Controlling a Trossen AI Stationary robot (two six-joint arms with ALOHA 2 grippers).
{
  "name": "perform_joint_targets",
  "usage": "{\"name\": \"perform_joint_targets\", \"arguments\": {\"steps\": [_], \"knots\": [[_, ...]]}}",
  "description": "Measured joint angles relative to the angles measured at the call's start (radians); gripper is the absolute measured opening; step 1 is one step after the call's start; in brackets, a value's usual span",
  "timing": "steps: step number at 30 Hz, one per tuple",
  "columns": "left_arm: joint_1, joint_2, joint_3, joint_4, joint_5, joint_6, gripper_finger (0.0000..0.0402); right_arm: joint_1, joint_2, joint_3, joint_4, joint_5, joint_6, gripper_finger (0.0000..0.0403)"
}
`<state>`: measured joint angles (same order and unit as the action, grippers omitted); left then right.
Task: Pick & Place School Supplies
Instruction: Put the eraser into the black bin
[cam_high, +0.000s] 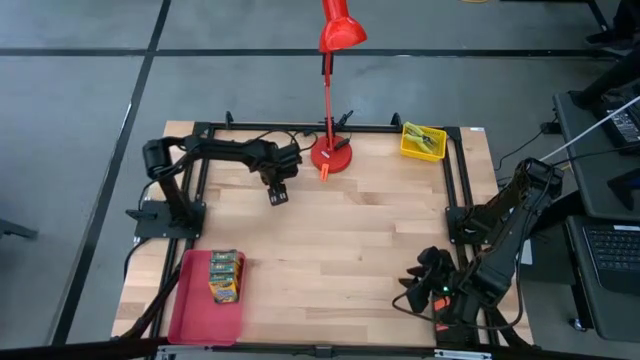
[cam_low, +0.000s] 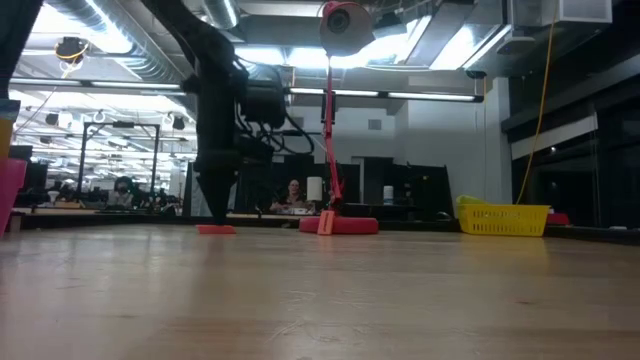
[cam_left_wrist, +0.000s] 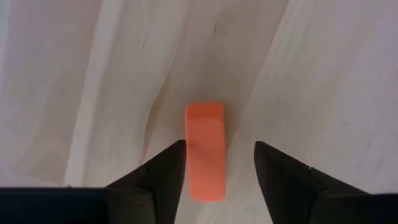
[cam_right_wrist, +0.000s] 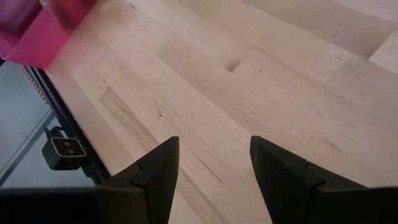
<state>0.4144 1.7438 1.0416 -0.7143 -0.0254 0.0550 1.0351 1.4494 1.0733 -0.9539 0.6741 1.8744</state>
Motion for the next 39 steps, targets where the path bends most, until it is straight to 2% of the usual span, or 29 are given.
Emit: {"name": "perform_joint_targets", "arguments": {"steps": [8,18,26,30,35,39], "knots": [[0.019,0.042,0.001,0.002,0.044,0.010,0.0153,0.000,0.000,0.000,0.004,0.018,0.000,0.0203],[0.017,0.074,0.004,0.013,0.029,0.009,0.0101,0.000,0.000,0.000,0.012,0.018,0.000,0.0203],[0.016,0.073,0.001,0.023,0.019,0.009,0.0090,0.000,0.000,0.000,0.026,0.044,0.001,0.0203],[0.017,0.048,-0.003,0.043,0.093,-0.004,0.0089,-0.002,0.000,0.000,0.060,0.124,-0.025,0.0203],[-0.018,-0.025,-0.001,0.137,0.383,-0.095,0.0089,-0.044,0.000,0.000,0.081,0.213,-0.122,0.0203],[-0.084,-0.084,0.000,0.310,0.598,-0.225,0.0088,-0.114,-0.001,0.000,0.146,0.231,-0.346,0.0203]]}}
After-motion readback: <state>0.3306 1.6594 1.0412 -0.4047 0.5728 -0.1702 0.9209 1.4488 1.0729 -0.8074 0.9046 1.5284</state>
